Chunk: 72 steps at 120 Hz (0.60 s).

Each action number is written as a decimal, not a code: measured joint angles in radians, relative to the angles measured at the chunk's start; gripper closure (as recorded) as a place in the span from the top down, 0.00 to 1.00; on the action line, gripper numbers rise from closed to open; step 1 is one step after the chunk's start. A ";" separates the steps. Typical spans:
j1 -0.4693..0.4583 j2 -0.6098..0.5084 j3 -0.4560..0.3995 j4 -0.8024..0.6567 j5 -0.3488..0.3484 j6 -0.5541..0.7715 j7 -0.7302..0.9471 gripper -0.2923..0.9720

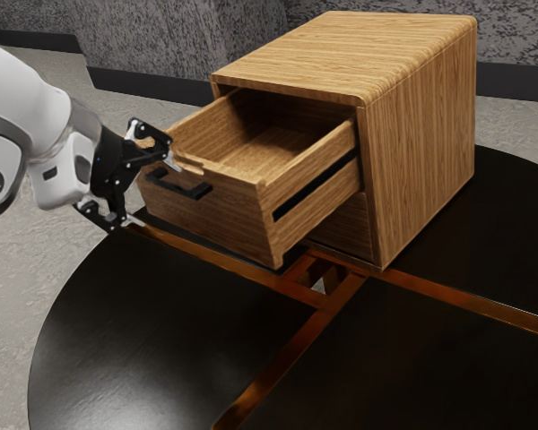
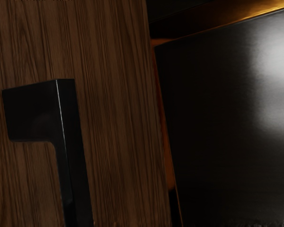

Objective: Pull the drawer handle with one arm to open the drawer

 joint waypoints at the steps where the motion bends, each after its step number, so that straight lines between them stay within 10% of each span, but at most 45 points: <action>1: 0.000 -0.003 0.000 0.000 0.001 0.000 0.000 0.77; 40: -0.023 -0.048 -0.011 0.214 0.004 -0.144 -0.004 0.77; 72: -0.036 0.032 -0.009 0.538 -0.024 -0.638 -0.159 0.77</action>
